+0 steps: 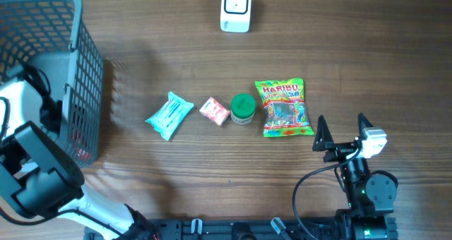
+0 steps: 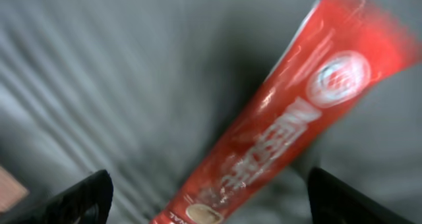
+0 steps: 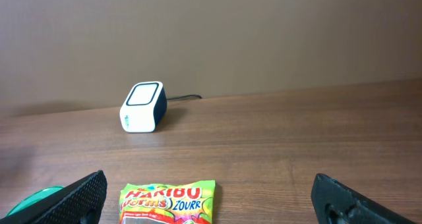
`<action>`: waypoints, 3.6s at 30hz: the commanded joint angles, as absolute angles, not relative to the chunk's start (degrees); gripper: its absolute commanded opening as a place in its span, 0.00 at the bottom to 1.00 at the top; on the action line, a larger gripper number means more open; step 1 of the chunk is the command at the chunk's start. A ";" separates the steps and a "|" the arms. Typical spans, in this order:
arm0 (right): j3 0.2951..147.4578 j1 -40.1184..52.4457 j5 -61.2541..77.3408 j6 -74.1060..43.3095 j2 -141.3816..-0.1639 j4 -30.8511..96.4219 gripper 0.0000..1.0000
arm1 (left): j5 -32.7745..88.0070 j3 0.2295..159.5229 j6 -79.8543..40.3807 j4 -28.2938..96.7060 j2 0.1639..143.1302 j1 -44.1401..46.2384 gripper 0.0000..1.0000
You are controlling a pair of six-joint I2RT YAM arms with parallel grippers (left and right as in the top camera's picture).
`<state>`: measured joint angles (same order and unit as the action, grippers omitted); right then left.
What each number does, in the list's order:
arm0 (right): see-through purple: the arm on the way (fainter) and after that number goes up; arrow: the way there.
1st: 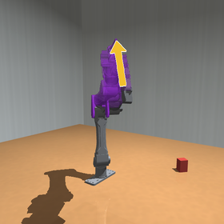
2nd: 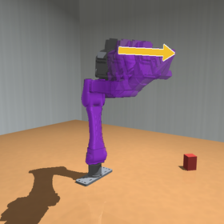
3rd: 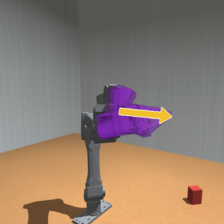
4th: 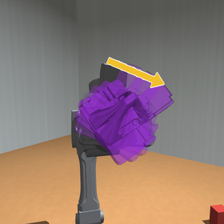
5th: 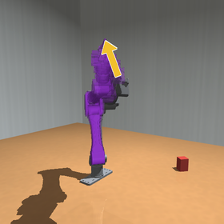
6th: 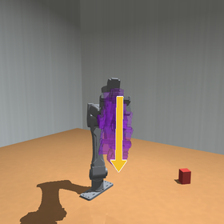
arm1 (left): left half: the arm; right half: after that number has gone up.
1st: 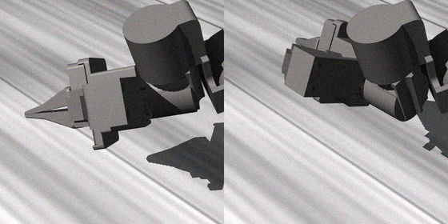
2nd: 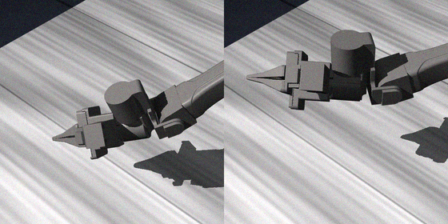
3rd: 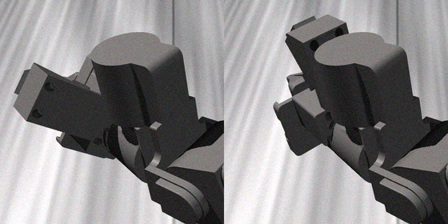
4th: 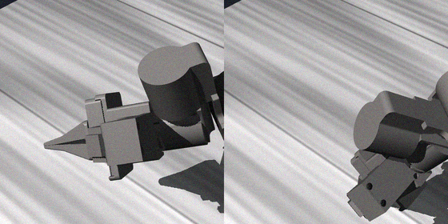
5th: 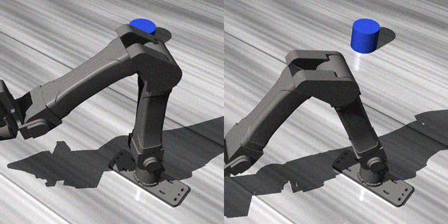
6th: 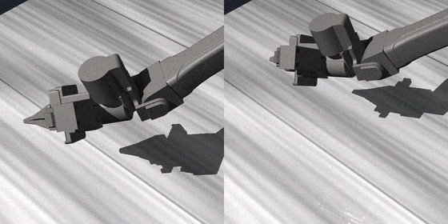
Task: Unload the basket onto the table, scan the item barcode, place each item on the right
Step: 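Reach the left gripper into the basket and grasp the red Nescafe stick, then carry the Nescafe stick out and drop it below the Kleenex pack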
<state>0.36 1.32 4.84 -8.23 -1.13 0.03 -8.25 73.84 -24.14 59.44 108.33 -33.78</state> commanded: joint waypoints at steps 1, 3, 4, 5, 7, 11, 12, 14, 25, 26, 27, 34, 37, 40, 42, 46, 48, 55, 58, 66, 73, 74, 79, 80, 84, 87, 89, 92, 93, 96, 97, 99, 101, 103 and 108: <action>0.30 1.54 4.27 -7.53 -0.93 -0.10 1.00 | -6.98 69.32 -22.96 56.36 108.84 -34.00 0.88; 0.30 1.54 4.27 -7.53 -0.93 -0.10 1.00 | -6.09 67.85 -23.14 54.52 108.84 -34.00 0.86; 0.30 1.54 4.27 -7.51 -0.93 -0.12 1.00 | -5.19 66.96 -23.16 53.36 108.84 -34.00 0.80; 0.30 1.54 4.27 -7.51 -0.93 -0.10 1.00 | -4.51 66.17 -23.16 52.45 108.84 -34.00 0.69; 0.30 1.54 4.27 -7.53 -0.93 -0.10 1.00 | -4.27 64.71 -23.18 50.72 108.84 -34.00 0.44; 0.30 1.54 4.27 -7.53 -0.93 -0.12 1.00 | -4.29 61.78 -24.88 49.21 108.84 -34.00 0.04; 0.30 1.54 4.27 -7.51 -0.93 -0.10 1.00 | -4.29 61.39 -25.12 49.19 108.84 -34.00 0.04; 0.30 1.54 4.27 -7.53 -0.93 -0.12 1.00 | -4.36 61.36 -25.52 49.23 108.81 -34.02 0.04; 0.30 1.54 4.27 -7.53 -0.93 -0.12 1.00 | -4.32 86.26 -29.65 67.22 104.79 -38.44 0.04; 0.30 1.54 4.27 -7.53 -0.93 -0.12 1.00 | -4.29 88.95 -29.65 68.64 104.16 -38.57 0.04; 0.30 1.54 4.27 -7.53 -0.93 -0.10 1.00 | -4.29 93.86 -29.65 70.85 102.78 -38.79 0.04; 0.30 1.54 4.27 -7.53 -0.93 -0.12 1.00 | -3.16 101.95 -29.63 74.46 94.19 -38.74 0.04; 0.30 1.54 4.27 -7.53 -0.93 -0.12 1.00 | 1.15 101.95 -29.63 74.41 88.29 -38.74 0.04; 0.30 1.54 4.27 -7.53 -0.93 -0.10 1.00 | 7.88 101.97 -29.63 73.23 81.71 -38.74 0.04; 0.30 1.54 4.27 -7.51 -0.93 -0.12 1.00 | 13.98 101.97 -29.63 71.81 76.88 -38.72 0.04; 0.30 1.54 4.27 -7.53 -0.93 -0.12 1.00 | 21.04 101.97 -29.61 70.39 68.05 -35.51 0.04; 0.30 1.54 4.27 -7.53 -0.93 -0.12 1.00 | 21.02 101.95 -29.61 71.00 65.73 -31.66 0.04; 0.30 1.54 4.27 -7.53 -0.93 -0.10 1.00 | 20.25 101.08 -28.77 74.41 64.49 -13.10 0.04; 0.30 1.54 4.27 -7.53 -0.93 -0.12 1.00 | 17.74 97.58 -28.77 74.11 65.47 -5.10 0.04; 0.30 1.54 4.27 -7.53 -0.93 -0.12 1.00 | 17.32 80.64 -29.06 66.94 69.38 7.64 0.04; 0.30 1.54 4.27 -7.53 -0.93 -0.12 1.00 | 18.61 65.65 -31.88 57.54 72.34 11.44 0.04; 0.30 1.54 4.27 -7.53 -0.93 -0.12 1.00 | 18.65 64.23 -32.05 56.66 72.62 11.53 0.04; 0.30 1.54 4.27 -7.53 -0.93 -0.12 1.00 | 19.09 56.27 -32.01 51.59 75.31 11.53 0.04; 0.30 1.54 4.27 -7.53 -0.93 -0.10 1.00 | 19.07 55.18 -31.99 50.65 75.83 11.53 0.04; 0.30 1.54 4.27 -7.53 -0.95 -0.12 1.00 | 21.12 52.07 -31.75 46.48 77.52 11.53 0.04; 0.30 1.54 4.27 -7.53 -1.10 -0.12 1.00 | 22.06 50.81 -31.75 43.68 78.83 11.53 0.04; 0.30 1.54 4.27 -7.53 -1.13 -0.12 1.00 | 22.04 50.11 -31.77 42.33 79.79 11.53 0.04; 0.30 1.54 4.27 -7.53 -1.13 -0.12 1.00 | 19.55 48.90 -31.81 41.04 81.54 12.14 0.04; 0.30 1.54 4.27 -7.53 -1.13 -0.12 1.00 | 17.56 48.51 -31.83 40.58 82.28 12.88 0.04; 0.30 1.54 4.27 -7.53 -1.13 -0.12 1.00 | 13.65 47.75 -32.05 39.22 84.12 15.55 0.04; 0.30 1.54 4.27 -7.53 -1.13 -0.12 1.00 | 12.21 47.70 -32.03 38.20 85.54 17.58 0.04; 0.30 1.54 4.27 -7.53 -1.13 -0.12 1.00 | 10.07 47.70 -32.05 36.40 87.24 19.79 0.04; 0.30 1.54 4.27 -7.53 -1.13 -0.12 1.00 | 6.28 47.68 -33.45 34.85 88.99 21.76 0.04; 0.30 1.54 4.27 -7.53 -1.13 -0.12 1.00 | 1.69 47.68 -36.73 34.17 90.70 23.03 0.04; 0.30 1.54 4.27 -7.53 -1.13 -0.12 1.00 | -0.62 47.68 -38.41 33.63 92.09 23.24 0.27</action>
<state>0.34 1.32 4.84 -8.23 -1.13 0.03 4.05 48.16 -35.86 34.00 91.44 23.11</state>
